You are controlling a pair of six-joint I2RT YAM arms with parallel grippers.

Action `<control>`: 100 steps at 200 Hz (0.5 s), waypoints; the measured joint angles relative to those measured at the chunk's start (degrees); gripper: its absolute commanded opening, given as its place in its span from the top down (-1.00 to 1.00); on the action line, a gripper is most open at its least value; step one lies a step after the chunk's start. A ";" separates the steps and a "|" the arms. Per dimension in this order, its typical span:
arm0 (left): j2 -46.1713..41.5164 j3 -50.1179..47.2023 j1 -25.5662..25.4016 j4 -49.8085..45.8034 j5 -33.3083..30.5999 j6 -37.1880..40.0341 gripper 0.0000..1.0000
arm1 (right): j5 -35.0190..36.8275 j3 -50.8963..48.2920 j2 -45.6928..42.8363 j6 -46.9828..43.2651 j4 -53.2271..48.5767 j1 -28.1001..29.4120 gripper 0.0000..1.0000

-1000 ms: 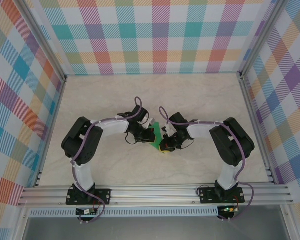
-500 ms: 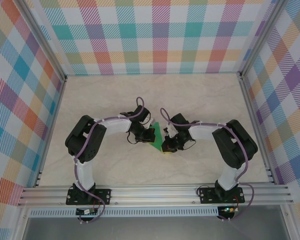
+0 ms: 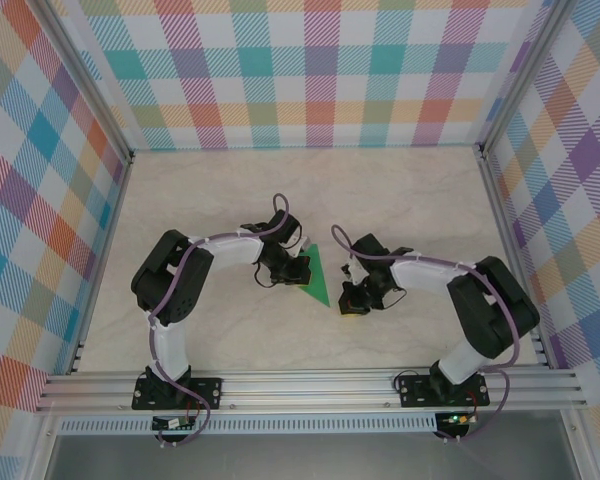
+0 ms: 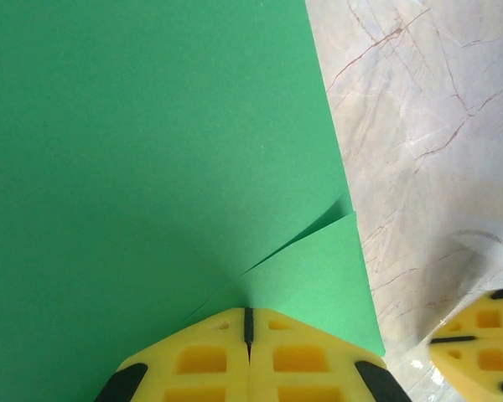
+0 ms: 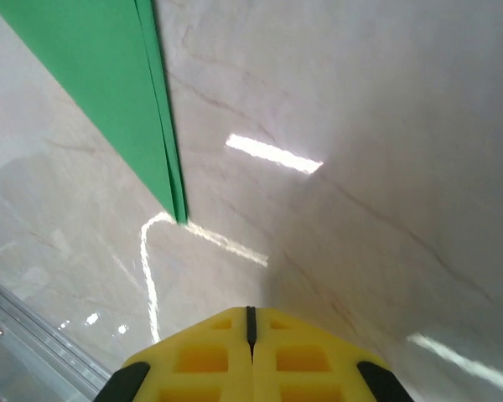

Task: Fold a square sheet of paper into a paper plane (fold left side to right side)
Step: Third fold the triangle at the center of the table.

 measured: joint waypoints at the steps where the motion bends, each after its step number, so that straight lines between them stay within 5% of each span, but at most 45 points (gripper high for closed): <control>1: -0.04 0.00 0.00 0.00 0.00 0.00 0.96 | 0.15 0.00 -0.33 0.00 -0.24 0.00 0.88; 56: -7.43 -0.02 0.11 -0.44 -2.49 -1.92 0.50 | 6.14 5.97 -5.49 -1.46 -3.19 0.00 0.27; 100: -22.84 -5.16 2.05 0.55 -7.41 -5.42 0.10 | 6.73 12.76 3.34 -2.05 1.31 0.48 -0.18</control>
